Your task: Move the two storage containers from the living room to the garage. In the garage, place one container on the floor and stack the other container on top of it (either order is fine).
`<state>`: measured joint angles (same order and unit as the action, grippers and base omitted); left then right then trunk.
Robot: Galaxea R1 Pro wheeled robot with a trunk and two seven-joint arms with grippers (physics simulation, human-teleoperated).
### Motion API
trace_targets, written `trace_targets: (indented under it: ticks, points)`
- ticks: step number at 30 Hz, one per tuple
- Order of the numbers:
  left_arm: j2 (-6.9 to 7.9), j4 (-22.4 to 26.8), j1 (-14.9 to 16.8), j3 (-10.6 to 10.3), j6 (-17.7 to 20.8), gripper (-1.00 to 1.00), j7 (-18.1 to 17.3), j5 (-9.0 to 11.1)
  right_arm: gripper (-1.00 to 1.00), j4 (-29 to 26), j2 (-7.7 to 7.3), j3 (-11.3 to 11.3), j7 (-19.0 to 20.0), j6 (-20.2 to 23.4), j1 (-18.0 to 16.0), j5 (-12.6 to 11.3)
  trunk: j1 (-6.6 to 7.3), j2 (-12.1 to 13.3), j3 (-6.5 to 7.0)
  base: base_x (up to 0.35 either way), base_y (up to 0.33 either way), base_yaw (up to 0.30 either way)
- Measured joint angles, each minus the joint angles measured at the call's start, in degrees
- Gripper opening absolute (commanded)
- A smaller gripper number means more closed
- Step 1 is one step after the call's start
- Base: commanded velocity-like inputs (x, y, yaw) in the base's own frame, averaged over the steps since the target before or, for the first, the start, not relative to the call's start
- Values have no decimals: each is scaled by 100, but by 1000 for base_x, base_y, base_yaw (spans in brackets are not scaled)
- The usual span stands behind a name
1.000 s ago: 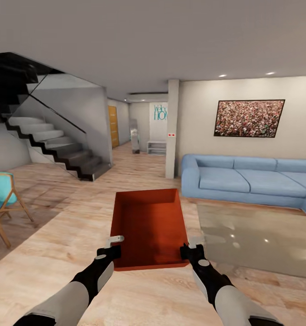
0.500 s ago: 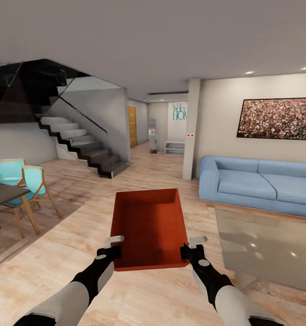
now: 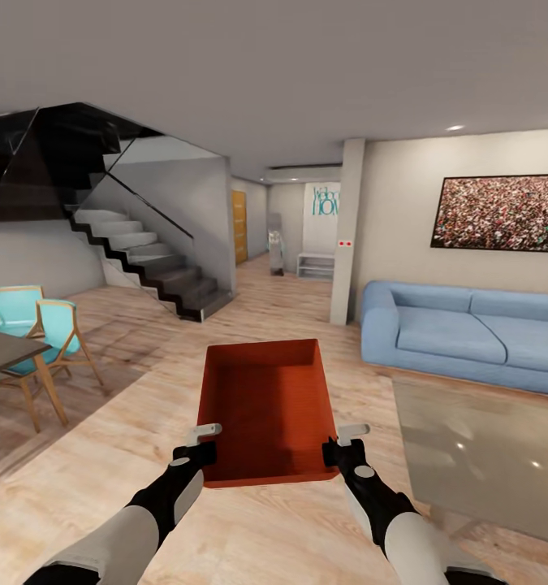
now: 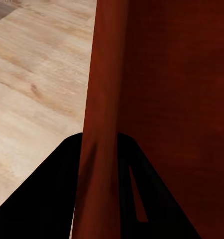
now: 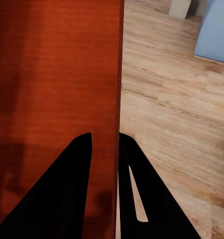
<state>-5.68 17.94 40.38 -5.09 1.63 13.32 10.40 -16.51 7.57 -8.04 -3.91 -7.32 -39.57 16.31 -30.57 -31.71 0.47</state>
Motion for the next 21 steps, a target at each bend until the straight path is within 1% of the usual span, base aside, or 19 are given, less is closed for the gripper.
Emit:
trace_targets:
  ticks: [21]
  points:
    - [-7, 5, -2, -2, 1, -100, 14, 1, -100, 0, -6, -13, 14, -4, 0, 7, 0, 0, 0, 321, 0, 0]
